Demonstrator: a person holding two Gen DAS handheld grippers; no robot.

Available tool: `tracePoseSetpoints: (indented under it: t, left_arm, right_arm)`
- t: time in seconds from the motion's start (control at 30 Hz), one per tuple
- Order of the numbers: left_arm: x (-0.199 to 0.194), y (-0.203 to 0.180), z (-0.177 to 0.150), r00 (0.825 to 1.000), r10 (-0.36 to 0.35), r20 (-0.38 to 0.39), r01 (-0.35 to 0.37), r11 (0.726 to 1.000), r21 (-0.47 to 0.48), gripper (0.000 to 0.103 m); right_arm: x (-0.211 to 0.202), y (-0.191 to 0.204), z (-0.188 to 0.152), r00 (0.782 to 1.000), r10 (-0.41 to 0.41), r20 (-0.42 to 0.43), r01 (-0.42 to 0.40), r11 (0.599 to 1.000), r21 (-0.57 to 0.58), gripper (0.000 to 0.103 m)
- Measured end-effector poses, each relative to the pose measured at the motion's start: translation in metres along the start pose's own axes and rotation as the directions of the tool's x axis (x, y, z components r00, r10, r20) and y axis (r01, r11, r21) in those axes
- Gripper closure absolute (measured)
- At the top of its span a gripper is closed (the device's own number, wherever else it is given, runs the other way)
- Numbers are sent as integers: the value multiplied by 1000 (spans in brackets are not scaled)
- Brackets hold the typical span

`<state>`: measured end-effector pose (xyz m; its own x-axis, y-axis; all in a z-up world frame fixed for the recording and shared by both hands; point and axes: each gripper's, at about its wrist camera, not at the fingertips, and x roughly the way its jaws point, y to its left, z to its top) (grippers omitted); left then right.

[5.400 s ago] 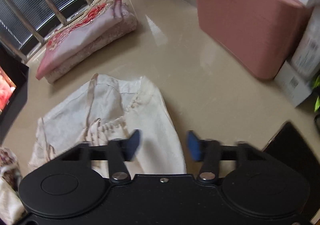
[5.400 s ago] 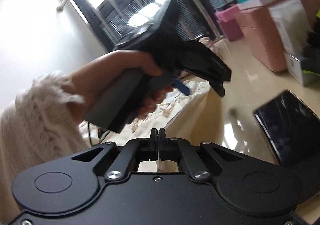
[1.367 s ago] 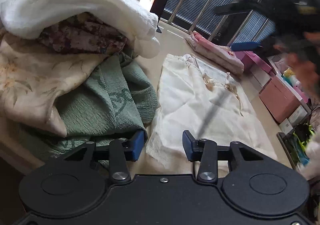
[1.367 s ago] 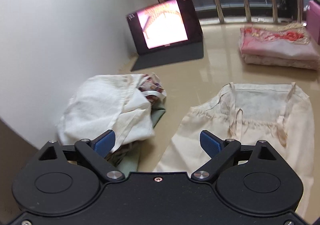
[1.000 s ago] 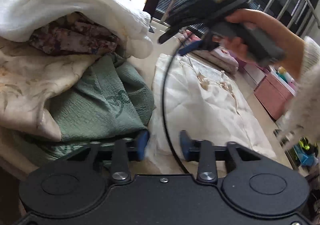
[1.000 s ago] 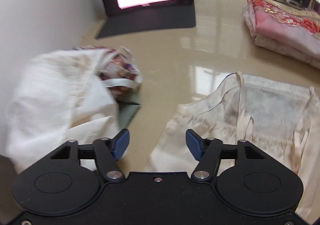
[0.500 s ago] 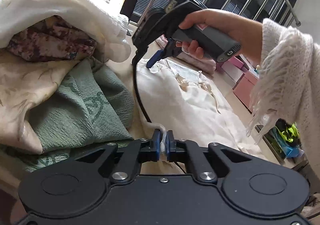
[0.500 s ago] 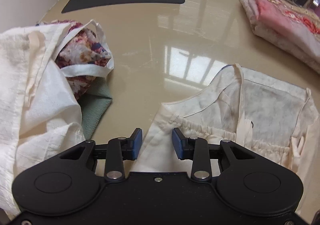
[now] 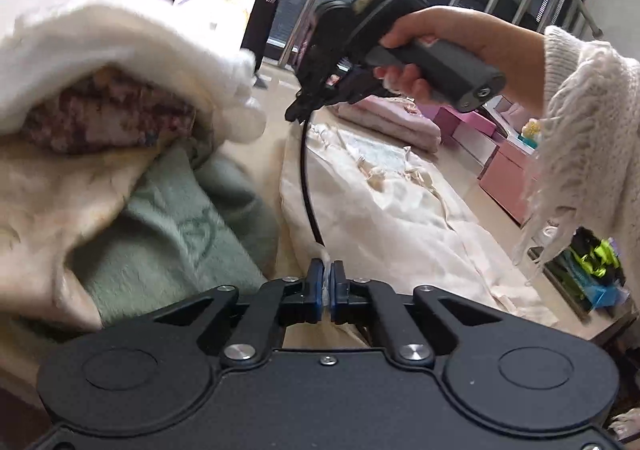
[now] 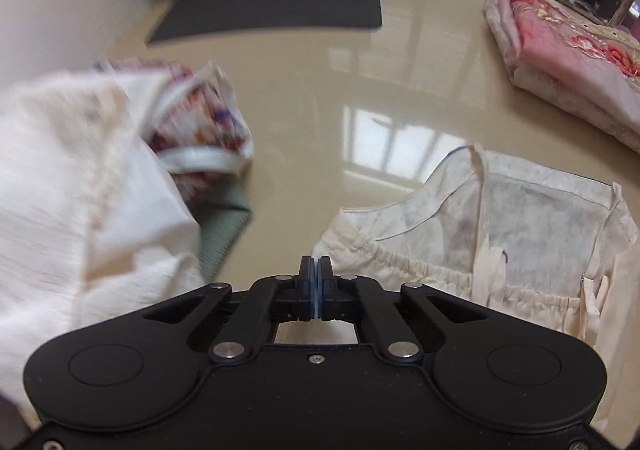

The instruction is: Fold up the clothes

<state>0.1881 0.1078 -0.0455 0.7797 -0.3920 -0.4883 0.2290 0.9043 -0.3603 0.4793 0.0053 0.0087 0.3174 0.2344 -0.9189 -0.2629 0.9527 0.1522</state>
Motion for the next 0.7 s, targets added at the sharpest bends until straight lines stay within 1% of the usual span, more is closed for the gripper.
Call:
tracePoseSetpoints:
  t: [0.1,0.17,0.2,0.27,0.33,0.4,0.47,0.5,0.53,0.57,0.6,0.63,0.67,0.7]
  left_arm:
    - [-8,-20,6,999,6,45,-11,994,112,99]
    - [-13,-39,6,997,3,75,-20,975,220,99]
    - [-15,-49,6,996,1,90,-26,961,274,99]
    - [-13,-70,3,996,-21,84,-13,925,379,99]
    - [-5,-90,-2,997,-47,61,13,884,468,99]
    - [4,-109,-9,998,-67,17,48,842,538,99]
    - [15,-121,-14,997,-61,-37,72,830,553,98]
    - [20,-124,-16,996,-60,-69,88,832,548,96]
    - [25,-127,-18,993,-67,-97,109,835,540,96]
    - [27,-128,-20,989,-86,-120,137,837,530,92]
    - [26,-126,-22,986,-100,-134,156,844,513,80]
    - [24,-124,-23,982,-115,-147,174,850,497,72]
    - [23,-123,-24,979,-129,-160,192,856,480,55]
    - [19,-119,-25,977,-145,-154,201,863,463,46]
  right_arm:
    - [-29,-24,-3,993,104,46,-106,994,36,103]
    - [-45,-43,-8,984,167,70,-170,984,47,103]
    - [-52,-55,-11,980,184,80,-188,980,57,103]
    - [-59,-79,-16,976,195,96,-204,976,82,103]
    - [-56,-105,-20,976,189,106,-200,973,111,103]
    - [-50,-128,-25,978,180,108,-194,971,142,102]
    - [-40,-143,-32,981,163,104,-178,972,154,95]
    - [-35,-150,-36,983,154,102,-169,973,158,84]
    - [-34,-156,-39,982,153,113,-170,970,171,78]
    - [-35,-163,-43,979,154,132,-177,966,187,70]
    - [-38,-168,-47,975,159,157,-189,962,198,69]
    - [-42,-172,-50,969,168,181,-203,959,199,69]
    - [-46,-173,-53,964,181,195,-218,958,189,69]
    - [-51,-173,-55,959,196,206,-233,957,175,69]
